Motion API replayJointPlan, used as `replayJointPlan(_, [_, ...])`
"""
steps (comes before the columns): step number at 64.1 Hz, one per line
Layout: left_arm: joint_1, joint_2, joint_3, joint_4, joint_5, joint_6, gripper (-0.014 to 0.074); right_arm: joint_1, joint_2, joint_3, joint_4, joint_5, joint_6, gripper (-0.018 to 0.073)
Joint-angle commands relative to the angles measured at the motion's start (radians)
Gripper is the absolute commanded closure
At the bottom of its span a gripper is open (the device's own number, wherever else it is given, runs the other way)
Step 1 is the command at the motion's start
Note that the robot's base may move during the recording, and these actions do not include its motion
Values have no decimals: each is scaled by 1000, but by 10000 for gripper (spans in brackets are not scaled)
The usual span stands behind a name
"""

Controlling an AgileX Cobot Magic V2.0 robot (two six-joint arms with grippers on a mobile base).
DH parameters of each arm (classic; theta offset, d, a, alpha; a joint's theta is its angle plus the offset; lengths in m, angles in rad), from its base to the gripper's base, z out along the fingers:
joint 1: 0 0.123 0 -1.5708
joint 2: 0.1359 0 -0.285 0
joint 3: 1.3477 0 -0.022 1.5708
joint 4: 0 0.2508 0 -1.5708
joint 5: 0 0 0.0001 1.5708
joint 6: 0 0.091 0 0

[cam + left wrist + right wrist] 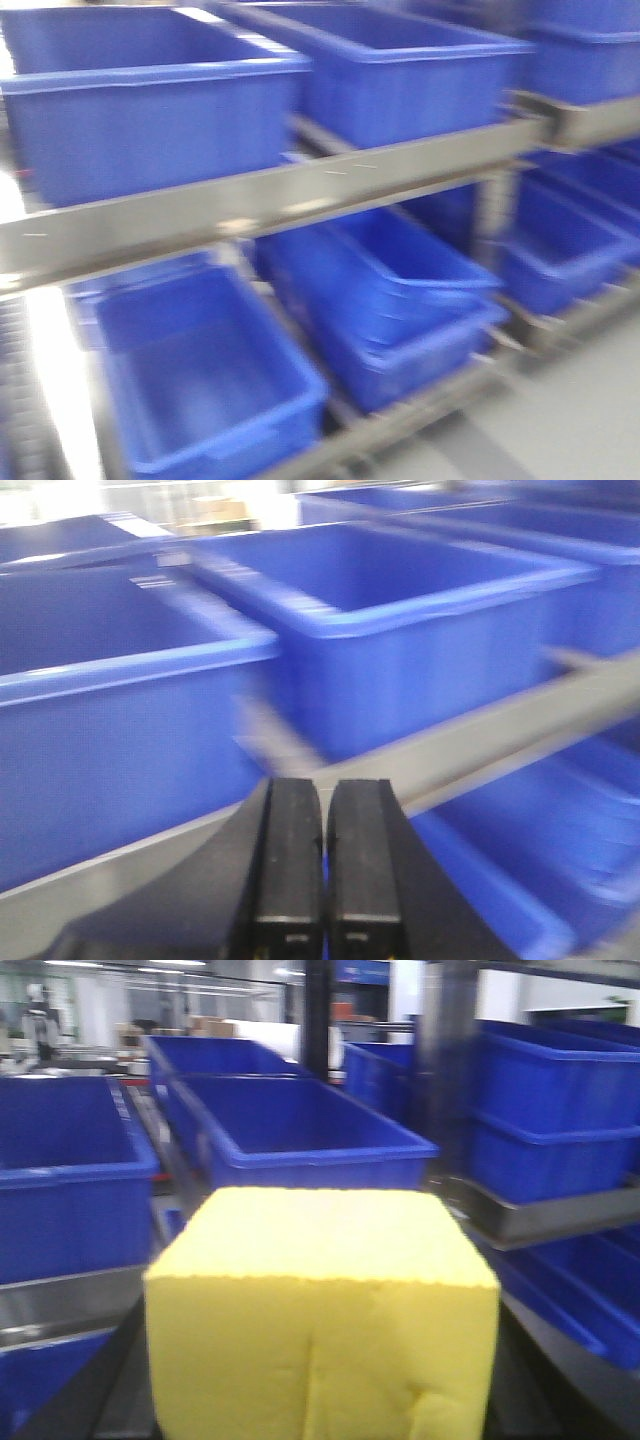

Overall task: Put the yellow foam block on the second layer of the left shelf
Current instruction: 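Drive up to the shelf and stop facing the blue bins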

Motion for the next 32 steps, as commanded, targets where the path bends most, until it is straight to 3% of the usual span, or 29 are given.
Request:
replayJointPlan(1, [-6,-17,26,-5,-83,-4,472,-6,13,-27,-9,-89,-5,108])
replayJointPlan(32, [-6,-17,26,-5,-83,-4,472,-6,13,-27,-9,-89,-5,108])
